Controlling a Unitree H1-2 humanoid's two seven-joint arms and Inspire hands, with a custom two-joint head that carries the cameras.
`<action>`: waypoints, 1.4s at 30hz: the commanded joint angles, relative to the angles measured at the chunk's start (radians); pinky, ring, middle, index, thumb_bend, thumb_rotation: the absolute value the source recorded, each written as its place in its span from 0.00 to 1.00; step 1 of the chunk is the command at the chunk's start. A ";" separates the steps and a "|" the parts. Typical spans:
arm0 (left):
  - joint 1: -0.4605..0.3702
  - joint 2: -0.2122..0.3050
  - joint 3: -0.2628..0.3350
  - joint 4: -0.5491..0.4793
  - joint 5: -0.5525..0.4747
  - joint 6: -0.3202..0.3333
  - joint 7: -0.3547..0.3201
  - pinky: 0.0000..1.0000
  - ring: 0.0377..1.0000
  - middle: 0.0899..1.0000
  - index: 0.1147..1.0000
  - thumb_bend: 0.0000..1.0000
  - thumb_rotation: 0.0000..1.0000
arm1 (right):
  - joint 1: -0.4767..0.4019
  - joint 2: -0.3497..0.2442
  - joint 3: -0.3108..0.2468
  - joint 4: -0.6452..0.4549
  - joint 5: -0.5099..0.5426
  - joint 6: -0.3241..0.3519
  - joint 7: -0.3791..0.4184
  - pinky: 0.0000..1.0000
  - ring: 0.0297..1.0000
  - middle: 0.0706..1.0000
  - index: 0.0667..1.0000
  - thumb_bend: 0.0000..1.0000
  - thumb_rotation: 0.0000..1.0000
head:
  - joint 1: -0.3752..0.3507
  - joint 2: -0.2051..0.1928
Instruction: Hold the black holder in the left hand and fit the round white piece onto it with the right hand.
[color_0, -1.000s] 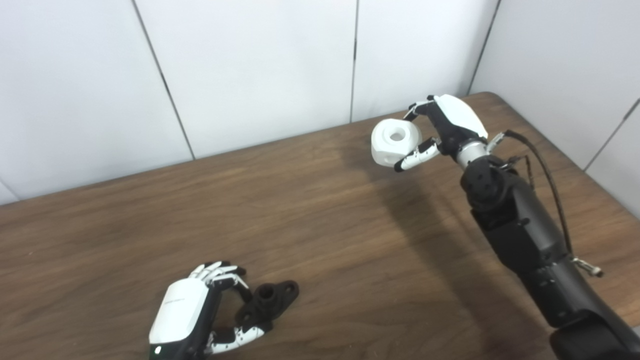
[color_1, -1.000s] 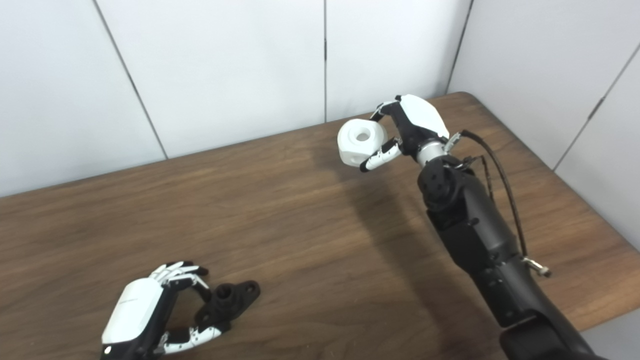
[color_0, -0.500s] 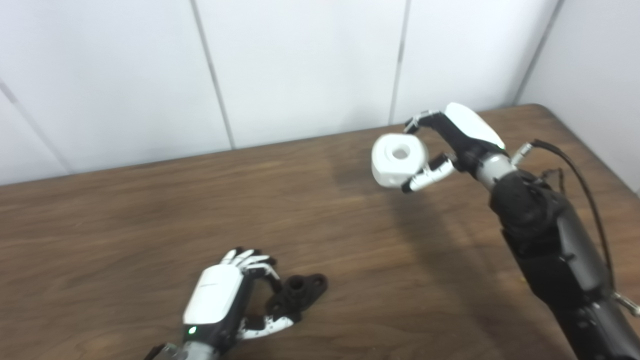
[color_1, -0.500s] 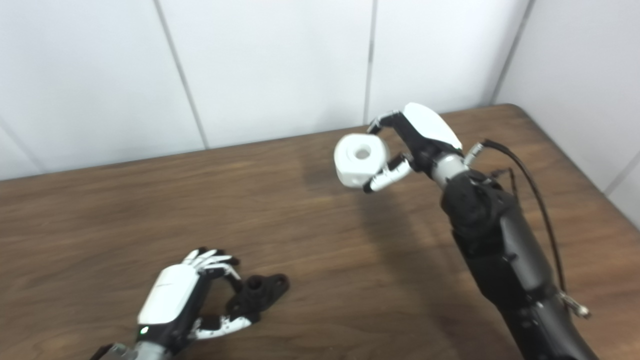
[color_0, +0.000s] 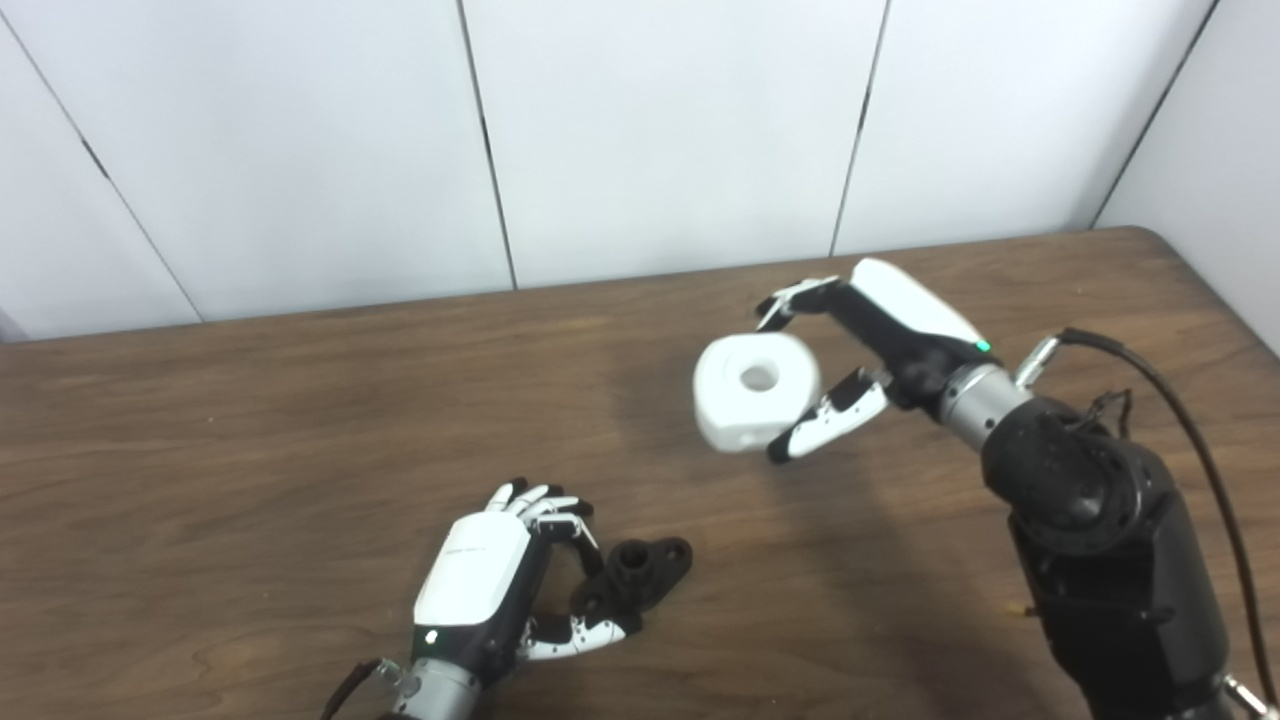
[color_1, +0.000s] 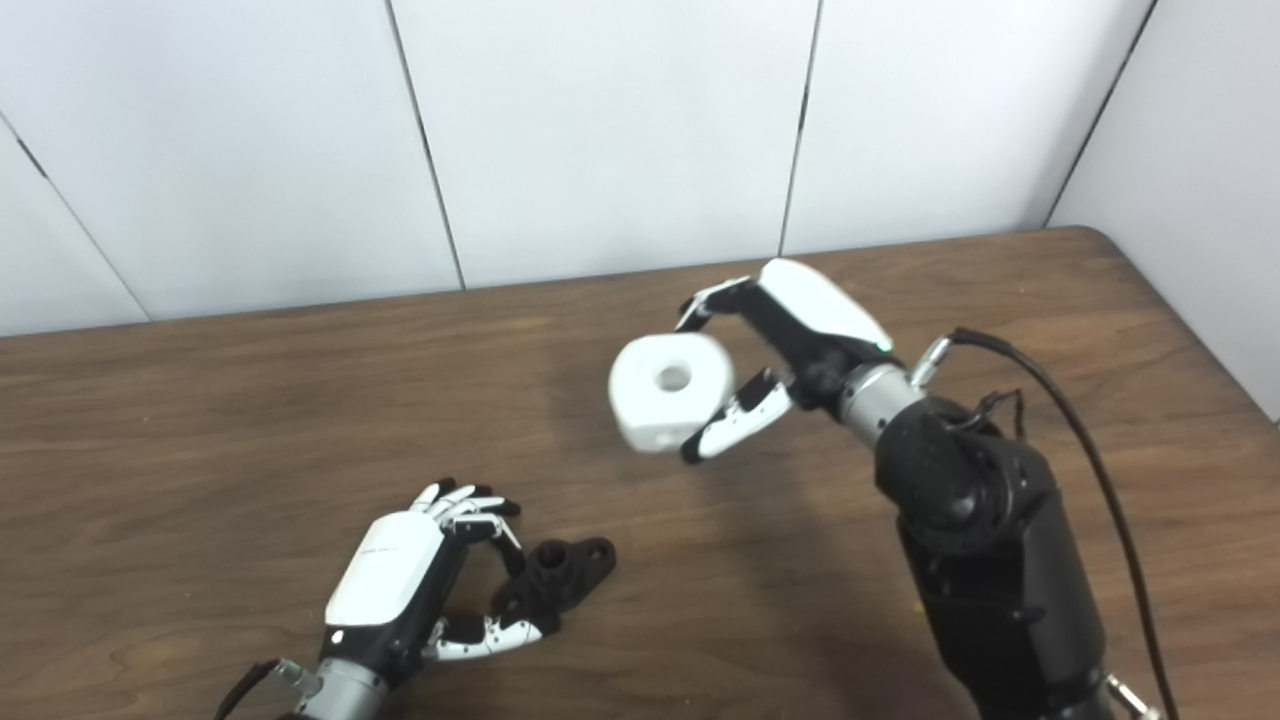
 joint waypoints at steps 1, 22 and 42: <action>0.002 -0.002 -0.023 0.020 0.027 0.009 -0.027 0.97 0.87 0.76 0.42 0.52 0.05 | -0.019 0.018 -0.002 -0.049 -0.022 -0.001 0.024 0.87 0.92 0.80 0.44 0.53 0.14 | 0.001 0.004; -0.009 -0.018 -0.038 0.016 0.047 0.039 -0.038 0.99 0.89 0.76 0.42 0.52 0.05 | 0.067 0.180 0.050 -0.133 -0.062 -0.001 0.116 0.87 0.92 0.82 0.44 0.53 0.14 | 0.054 0.031; -0.018 -0.034 -0.050 0.026 0.061 0.054 -0.025 0.98 0.89 0.76 0.42 0.52 0.05 | 0.110 0.182 0.096 -0.095 -0.028 -0.003 0.057 0.85 0.92 0.81 0.44 0.53 0.14 | 0.095 0.041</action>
